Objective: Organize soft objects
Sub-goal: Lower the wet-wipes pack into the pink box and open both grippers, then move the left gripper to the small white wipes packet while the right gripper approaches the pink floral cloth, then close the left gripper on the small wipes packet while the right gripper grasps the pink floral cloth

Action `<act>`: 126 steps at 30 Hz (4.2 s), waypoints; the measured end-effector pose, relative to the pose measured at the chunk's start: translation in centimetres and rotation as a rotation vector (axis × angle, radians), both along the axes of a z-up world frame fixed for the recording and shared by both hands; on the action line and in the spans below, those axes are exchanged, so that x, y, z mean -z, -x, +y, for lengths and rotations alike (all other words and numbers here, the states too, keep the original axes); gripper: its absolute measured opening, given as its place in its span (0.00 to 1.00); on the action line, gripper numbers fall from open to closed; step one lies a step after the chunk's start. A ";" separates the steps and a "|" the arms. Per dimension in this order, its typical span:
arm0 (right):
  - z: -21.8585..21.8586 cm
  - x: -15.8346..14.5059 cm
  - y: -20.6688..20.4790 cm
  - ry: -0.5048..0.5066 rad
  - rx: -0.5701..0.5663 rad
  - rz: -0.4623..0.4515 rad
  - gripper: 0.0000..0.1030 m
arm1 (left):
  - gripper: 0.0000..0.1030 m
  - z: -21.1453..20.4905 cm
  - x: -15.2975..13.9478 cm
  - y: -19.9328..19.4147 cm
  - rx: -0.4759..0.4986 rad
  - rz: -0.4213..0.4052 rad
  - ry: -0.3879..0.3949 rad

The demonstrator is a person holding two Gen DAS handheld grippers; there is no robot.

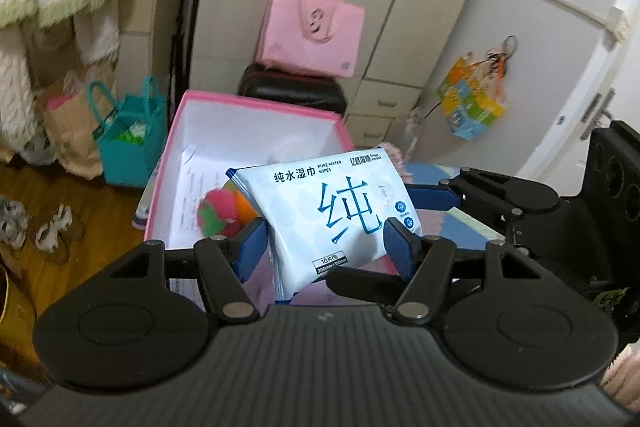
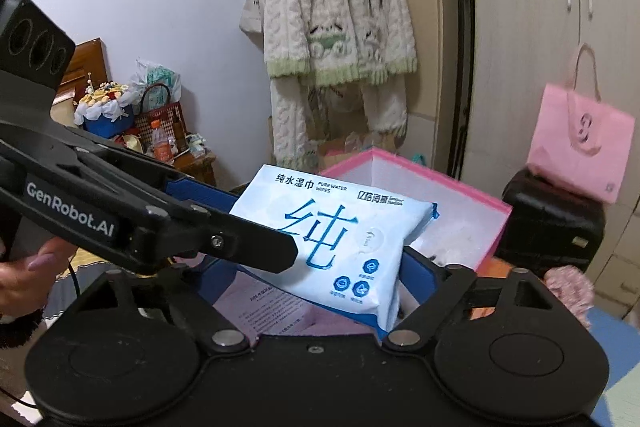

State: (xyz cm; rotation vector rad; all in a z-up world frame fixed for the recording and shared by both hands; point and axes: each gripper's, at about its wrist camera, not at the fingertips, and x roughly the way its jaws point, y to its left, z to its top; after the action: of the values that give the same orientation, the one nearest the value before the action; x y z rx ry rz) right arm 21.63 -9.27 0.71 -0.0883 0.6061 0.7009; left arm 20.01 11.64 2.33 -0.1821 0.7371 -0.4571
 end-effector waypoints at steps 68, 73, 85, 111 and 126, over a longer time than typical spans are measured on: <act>-23.4 -1.1 10.3 0.039 0.290 -0.090 0.75 | 0.63 -16.7 -1.8 8.1 0.218 -0.171 -0.174; -25.0 -1.7 7.9 0.009 0.286 -0.108 0.76 | 0.63 -19.1 -0.6 6.7 0.203 -0.192 -0.145; -26.5 -0.9 1.7 -0.122 0.273 -0.074 0.80 | 0.63 -22.1 2.7 2.1 0.074 -0.230 -0.203; -22.4 9.6 -14.2 -0.160 0.164 0.132 0.80 | 0.63 -25.3 13.8 -9.0 -0.087 -0.049 -0.269; -21.1 13.7 -17.5 -0.076 0.168 0.202 0.75 | 0.67 -26.4 15.4 -8.9 -0.112 -0.104 -0.317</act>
State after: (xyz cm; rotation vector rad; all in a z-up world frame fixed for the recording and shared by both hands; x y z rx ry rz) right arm 39.16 -30.36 -12.94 0.1042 0.7702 0.5724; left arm 28.88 -14.75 -13.04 0.0969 0.6837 -0.2372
